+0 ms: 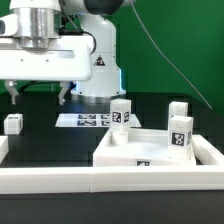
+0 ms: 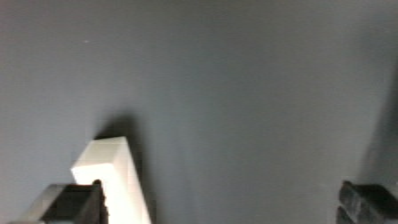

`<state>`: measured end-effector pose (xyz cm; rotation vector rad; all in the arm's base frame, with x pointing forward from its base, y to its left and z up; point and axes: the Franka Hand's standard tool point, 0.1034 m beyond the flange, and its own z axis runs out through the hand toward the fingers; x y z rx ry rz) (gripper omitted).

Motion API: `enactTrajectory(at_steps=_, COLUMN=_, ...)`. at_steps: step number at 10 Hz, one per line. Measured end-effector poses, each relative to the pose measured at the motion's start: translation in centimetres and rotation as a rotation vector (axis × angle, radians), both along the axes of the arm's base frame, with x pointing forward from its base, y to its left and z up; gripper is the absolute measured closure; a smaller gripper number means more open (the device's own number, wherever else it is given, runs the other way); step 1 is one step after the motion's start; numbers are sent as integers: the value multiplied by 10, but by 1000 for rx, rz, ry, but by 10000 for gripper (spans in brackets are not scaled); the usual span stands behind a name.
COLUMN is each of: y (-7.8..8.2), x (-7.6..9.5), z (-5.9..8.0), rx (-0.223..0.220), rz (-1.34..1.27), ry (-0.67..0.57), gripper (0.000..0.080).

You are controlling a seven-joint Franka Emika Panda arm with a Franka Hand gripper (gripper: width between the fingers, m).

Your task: Assemble square table

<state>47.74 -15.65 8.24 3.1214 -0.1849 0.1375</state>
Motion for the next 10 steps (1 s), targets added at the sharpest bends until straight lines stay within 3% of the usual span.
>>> enactTrajectory(at_steps=2, y=-17, x=-7, z=-4, rx=-38, rz=214, ry=14, gripper=150)
enactTrajectory(at_steps=8, y=-16, x=-12, z=-10, rx=-25, rz=284, ry=47, gripper=150)
enactTrajectory(at_steps=10, y=-30, x=-31, z=-18, rx=-41, rz=340, ry=54, gripper=150)
